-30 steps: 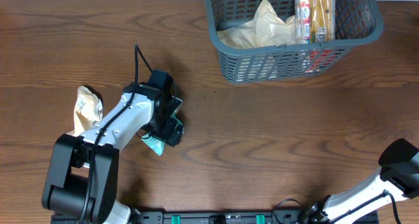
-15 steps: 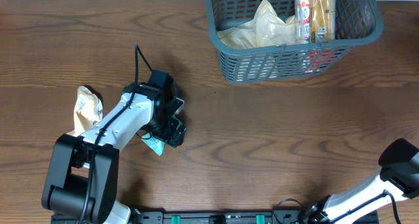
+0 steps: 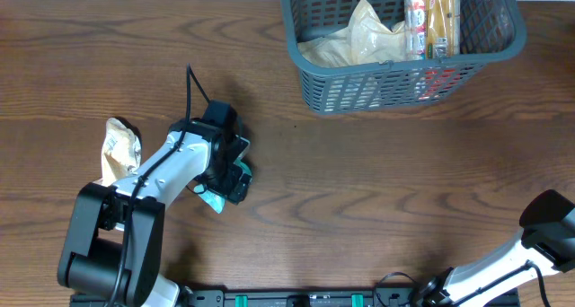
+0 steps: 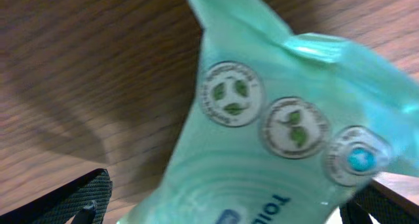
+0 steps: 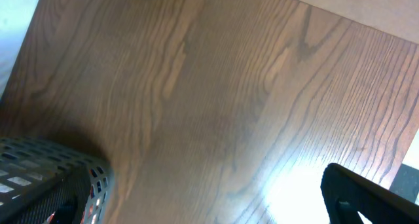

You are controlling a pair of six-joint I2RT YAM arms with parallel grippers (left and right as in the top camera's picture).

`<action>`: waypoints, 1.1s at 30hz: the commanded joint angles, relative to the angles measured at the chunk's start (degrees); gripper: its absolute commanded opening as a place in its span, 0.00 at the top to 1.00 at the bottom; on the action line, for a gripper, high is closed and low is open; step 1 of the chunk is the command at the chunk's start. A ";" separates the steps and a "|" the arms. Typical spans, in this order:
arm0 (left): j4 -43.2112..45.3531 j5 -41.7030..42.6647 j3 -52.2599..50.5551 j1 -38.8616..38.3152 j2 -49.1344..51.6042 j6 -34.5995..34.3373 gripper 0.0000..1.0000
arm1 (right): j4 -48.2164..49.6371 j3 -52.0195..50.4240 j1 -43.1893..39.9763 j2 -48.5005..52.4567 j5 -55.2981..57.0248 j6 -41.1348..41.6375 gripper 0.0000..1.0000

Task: Pack container
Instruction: 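Lower the left gripper onto the teal packet and close on it, then lift the teal packet with the left gripper and carry it over the basket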

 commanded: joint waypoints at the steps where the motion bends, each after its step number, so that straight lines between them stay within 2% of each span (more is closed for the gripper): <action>1: -0.09 -2.73 -0.33 0.13 0.31 -0.50 0.01 | -0.09 -0.13 -0.79 0.39 -0.22 -0.85 0.01; 33: 1.99 -2.34 -0.98 0.13 0.33 -0.50 0.01 | -0.09 -0.13 -0.79 0.39 -0.22 -0.85 0.01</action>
